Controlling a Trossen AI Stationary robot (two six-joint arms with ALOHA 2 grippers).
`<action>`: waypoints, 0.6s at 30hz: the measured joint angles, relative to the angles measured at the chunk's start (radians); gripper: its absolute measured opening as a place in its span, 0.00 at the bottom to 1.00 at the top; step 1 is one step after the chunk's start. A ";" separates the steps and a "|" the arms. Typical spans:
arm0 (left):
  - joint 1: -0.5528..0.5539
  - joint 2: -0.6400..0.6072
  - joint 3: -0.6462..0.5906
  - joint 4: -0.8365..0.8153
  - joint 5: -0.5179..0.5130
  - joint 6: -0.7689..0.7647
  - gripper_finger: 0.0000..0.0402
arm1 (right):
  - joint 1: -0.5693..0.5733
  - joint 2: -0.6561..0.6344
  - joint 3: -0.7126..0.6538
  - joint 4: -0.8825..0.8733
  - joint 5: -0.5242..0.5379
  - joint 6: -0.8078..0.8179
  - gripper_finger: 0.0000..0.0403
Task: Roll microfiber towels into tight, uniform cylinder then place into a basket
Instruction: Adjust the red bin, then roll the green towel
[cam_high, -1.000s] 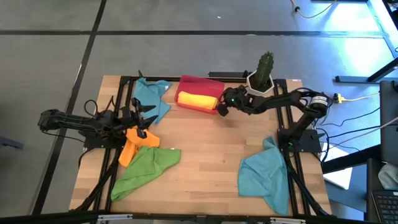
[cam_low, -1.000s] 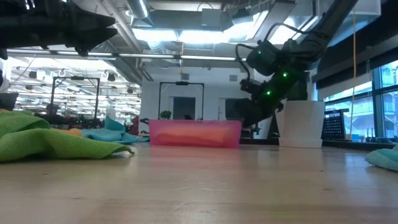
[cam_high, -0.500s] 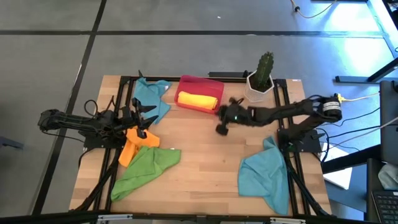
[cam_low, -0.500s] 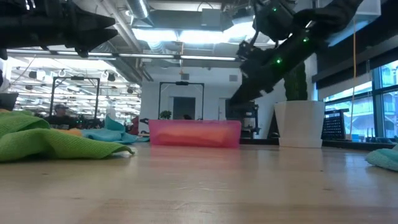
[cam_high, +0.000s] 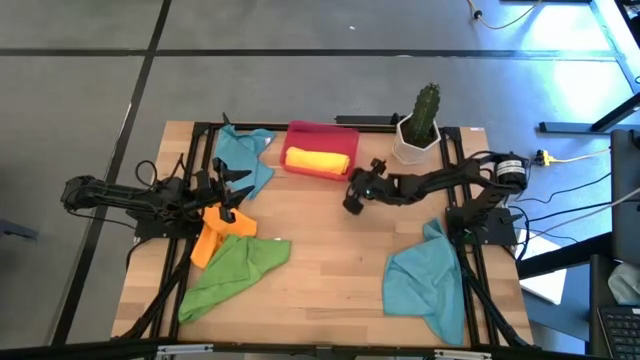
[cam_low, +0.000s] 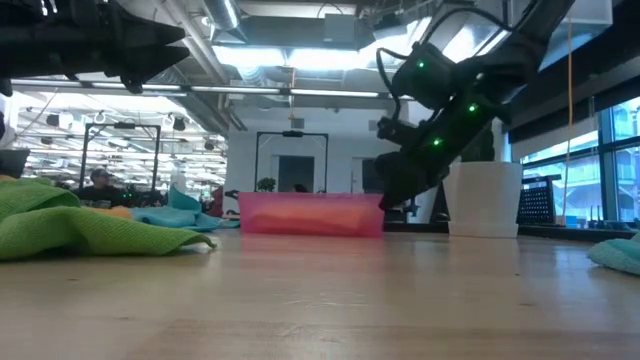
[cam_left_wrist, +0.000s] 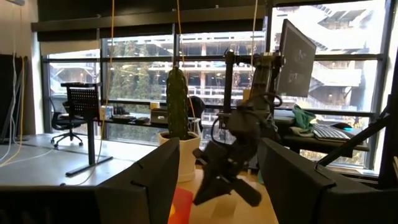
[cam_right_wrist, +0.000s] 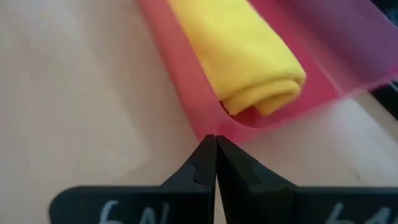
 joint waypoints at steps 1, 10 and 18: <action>0.000 0.000 0.000 0.000 0.000 0.000 0.51 | -0.010 0.000 0.000 0.005 -0.007 0.000 0.03; 0.000 0.000 0.000 0.001 0.000 0.000 0.51 | 0.001 0.000 0.000 0.058 -0.032 -0.010 0.03; 0.000 0.000 0.000 0.001 0.000 0.001 0.51 | 0.037 0.000 0.000 0.071 -0.038 -0.055 0.03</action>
